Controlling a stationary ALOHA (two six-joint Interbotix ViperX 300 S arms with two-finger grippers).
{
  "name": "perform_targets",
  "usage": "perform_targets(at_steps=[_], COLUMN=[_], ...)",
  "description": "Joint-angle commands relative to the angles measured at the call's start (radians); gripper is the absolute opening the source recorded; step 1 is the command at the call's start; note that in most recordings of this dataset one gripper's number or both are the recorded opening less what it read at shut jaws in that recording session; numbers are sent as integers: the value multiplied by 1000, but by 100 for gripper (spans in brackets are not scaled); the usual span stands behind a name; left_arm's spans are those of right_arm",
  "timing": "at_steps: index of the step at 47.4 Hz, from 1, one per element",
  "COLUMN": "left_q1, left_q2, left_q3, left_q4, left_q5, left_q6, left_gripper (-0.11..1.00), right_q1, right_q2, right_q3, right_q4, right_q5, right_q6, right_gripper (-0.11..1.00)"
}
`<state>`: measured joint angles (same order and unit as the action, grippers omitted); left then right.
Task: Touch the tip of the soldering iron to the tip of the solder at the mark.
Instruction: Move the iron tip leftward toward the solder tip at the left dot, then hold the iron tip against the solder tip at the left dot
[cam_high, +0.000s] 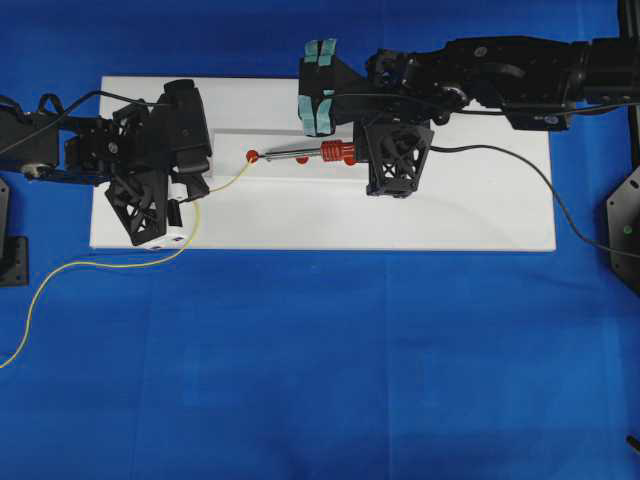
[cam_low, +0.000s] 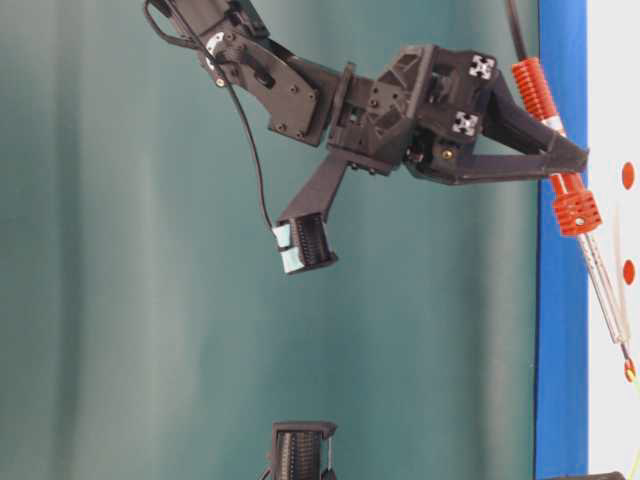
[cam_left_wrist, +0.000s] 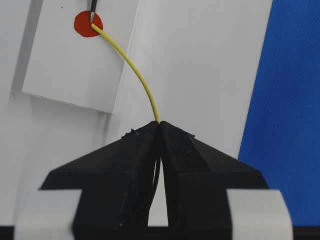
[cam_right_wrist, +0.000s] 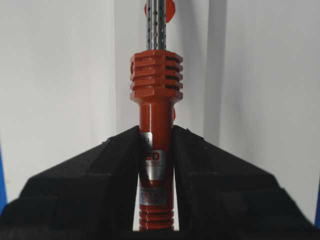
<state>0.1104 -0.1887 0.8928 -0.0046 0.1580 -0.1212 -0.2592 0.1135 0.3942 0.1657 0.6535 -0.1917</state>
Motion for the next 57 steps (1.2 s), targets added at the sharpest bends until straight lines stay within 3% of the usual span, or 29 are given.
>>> perform_targets(at_steps=[1, 57], left_q1=[0, 0], left_q2=[-9, -8], left_q3=[-17, -31], left_q4=[2, 2], left_q5=[-3, 21], left_q6=[0, 5], left_gripper=[1, 1], right_q1=[0, 0], right_q2=[-11, -11], right_q3=[-26, -26], right_q4=[-5, -14], right_q5=[-11, -8], right_q6=[2, 2], right_gripper=[6, 6])
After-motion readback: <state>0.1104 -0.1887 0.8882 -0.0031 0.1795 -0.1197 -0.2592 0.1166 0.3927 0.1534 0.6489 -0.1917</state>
